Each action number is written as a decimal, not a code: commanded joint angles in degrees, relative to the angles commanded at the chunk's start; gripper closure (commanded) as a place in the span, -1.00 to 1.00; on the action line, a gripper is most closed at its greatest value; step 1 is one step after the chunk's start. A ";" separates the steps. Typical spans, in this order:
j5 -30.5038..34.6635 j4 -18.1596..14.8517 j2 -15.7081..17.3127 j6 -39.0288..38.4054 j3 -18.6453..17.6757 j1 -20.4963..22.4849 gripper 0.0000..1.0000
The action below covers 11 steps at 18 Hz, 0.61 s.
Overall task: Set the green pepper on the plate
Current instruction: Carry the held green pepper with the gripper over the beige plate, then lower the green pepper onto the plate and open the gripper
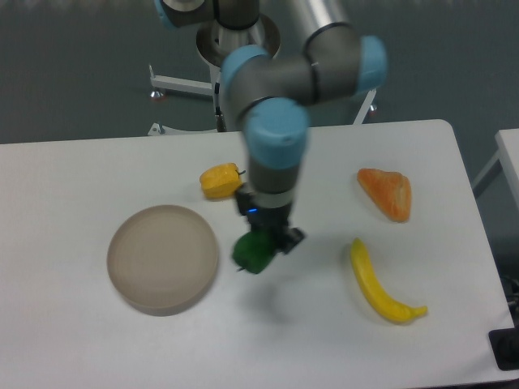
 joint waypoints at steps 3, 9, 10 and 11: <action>-4.39 0.18 -0.70 -2.90 -1.59 -1.06 0.97; -5.73 0.44 -1.58 -2.82 -4.83 -4.31 0.79; -5.73 0.96 -1.67 -2.74 -5.36 -4.40 0.74; -5.73 1.75 -1.76 -2.74 -5.89 -4.49 0.68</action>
